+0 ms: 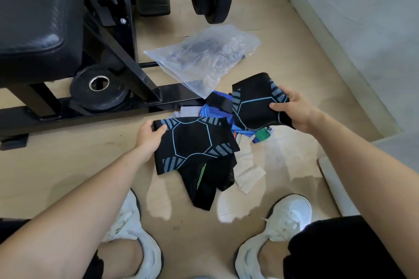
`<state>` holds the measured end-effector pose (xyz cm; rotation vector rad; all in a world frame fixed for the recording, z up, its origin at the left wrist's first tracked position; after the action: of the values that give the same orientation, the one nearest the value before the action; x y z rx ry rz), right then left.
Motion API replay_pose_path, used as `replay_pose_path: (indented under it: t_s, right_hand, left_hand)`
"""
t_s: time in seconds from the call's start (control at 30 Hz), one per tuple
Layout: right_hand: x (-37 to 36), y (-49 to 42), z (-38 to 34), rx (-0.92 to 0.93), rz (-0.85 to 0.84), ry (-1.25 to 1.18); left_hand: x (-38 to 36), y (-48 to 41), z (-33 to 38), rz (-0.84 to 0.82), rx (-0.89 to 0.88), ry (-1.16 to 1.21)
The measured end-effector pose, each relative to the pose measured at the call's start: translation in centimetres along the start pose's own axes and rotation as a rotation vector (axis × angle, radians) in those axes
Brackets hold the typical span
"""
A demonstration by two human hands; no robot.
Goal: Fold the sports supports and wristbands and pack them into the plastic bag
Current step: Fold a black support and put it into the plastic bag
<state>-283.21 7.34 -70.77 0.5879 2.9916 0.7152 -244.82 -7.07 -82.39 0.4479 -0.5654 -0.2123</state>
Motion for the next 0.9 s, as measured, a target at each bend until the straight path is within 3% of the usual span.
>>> replay_pose_path:
  t_s: [0.13, 0.2, 0.3, 0.4, 0.53, 0.67, 0.8, 0.9]
  right_hand:
    - [-2.8, 0.9, -0.7, -0.054, -0.283, 0.048]
    - [-4.5, 1.1, -0.7, -0.089, -0.412, 0.087]
    - [-7.1, 1.1, -0.2, -0.117, -0.528, 0.237]
    - [-9.4, 1.3, -0.2, -0.097, -0.542, 0.298]
    - [-10.2, 1.4, 0.5, -0.114, -0.549, 0.285]
    - [-8.1, 0.7, 4.7, -0.157, -0.507, 0.663]
    - [-7.2, 0.2, 6.6, -0.182, -0.351, 0.447]
    - [-6.9, -0.8, 7.0, -0.178, -0.133, 0.275]
  left_hand:
    - [-0.5, 1.1, 3.6, -0.008, -0.210, -0.225]
    - [-2.2, 2.5, 7.0, -0.221, -0.312, -0.116]
    - [-4.5, 5.1, 11.0, -0.533, -0.286, 0.002]
    - [-5.8, 6.8, 12.5, -0.687, -0.273, 0.026]
    - [-4.0, 6.1, 11.6, -0.509, -0.254, 0.192]
    - [-0.2, 4.0, 9.7, -0.303, -0.180, 0.426]
    - [2.8, 2.7, 6.8, -0.150, -0.091, 0.354]
    - [3.6, 1.9, 2.8, -0.049, 0.030, 0.251]
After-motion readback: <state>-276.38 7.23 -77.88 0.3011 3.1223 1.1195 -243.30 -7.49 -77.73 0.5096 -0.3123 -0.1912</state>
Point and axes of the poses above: each hand's wrist, its own y-axis away from the middle knuckle, its own x-axis out of the back of the hand, z = x × y, the point moved 6 cm from there along -y, towards the middle knuckle, and after that the axes turned 2 degrees about -y, right-handed, at the moved point
